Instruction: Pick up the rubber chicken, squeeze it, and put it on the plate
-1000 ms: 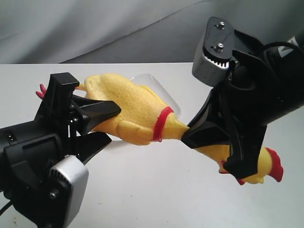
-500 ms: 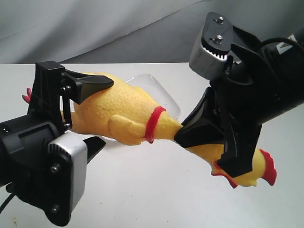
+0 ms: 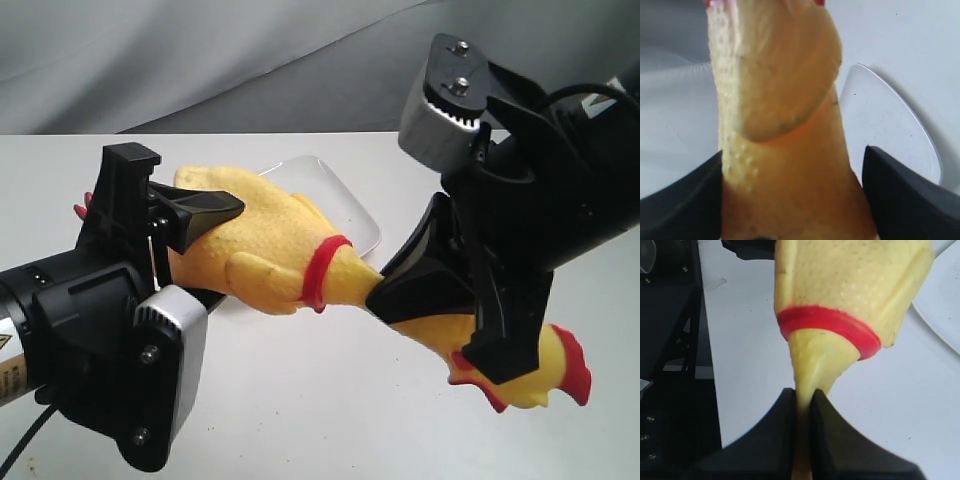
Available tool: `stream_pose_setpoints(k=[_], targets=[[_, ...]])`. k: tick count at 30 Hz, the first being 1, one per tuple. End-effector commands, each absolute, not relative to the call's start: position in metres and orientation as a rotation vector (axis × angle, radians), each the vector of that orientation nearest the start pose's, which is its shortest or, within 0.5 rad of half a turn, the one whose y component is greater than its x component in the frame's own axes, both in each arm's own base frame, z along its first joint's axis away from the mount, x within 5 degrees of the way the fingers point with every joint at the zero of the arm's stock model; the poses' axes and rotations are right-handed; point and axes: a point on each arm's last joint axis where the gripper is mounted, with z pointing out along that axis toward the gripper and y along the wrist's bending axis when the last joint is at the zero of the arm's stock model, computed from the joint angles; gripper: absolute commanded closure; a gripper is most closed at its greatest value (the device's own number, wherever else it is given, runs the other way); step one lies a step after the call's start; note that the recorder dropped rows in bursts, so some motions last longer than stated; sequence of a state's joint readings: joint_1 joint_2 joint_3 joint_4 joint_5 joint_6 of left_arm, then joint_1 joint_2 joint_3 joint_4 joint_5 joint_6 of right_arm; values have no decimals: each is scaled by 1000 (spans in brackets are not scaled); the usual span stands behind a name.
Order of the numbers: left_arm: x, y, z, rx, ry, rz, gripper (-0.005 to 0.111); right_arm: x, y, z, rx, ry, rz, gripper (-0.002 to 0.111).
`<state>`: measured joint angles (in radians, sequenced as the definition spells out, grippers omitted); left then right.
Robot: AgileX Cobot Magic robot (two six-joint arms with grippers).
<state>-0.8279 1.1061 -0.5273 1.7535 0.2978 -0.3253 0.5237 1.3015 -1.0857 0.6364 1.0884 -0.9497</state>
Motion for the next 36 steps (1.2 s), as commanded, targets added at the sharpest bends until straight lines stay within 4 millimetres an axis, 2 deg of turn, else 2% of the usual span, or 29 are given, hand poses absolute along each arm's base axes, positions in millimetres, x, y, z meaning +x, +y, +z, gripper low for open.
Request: stream_pose_setpoints(k=[1, 8, 13, 17, 21, 22, 25, 29, 36], targets=[[168, -143, 256, 1760, 1067, 679, 106, 186, 167, 330, -1522, 2048, 752, 108], [157, -156, 251, 1837, 975, 476, 107, 186, 167, 330, -1524, 2049, 748, 108], [157, -152, 258, 1739, 1068, 447, 107, 186, 167, 330, -1524, 2049, 748, 108], [154, -146, 267, 1693, 1061, 473, 106, 189, 167, 331, -1502, 2039, 729, 108], [151, -148, 268, 1704, 1034, 428, 90, 189, 167, 331, -1501, 2039, 731, 108], [151, -148, 268, 1703, 1035, 429, 91, 189, 168, 331, -1497, 2038, 737, 108], [154, -145, 269, 1682, 1058, 476, 107, 188, 169, 332, -1490, 2038, 761, 108], [156, -142, 273, 1620, 1114, 486, 107, 187, 169, 332, -1486, 2040, 769, 108], [160, -147, 302, 1402, 1222, 343, 107, 187, 169, 332, -1488, 2041, 770, 108]])
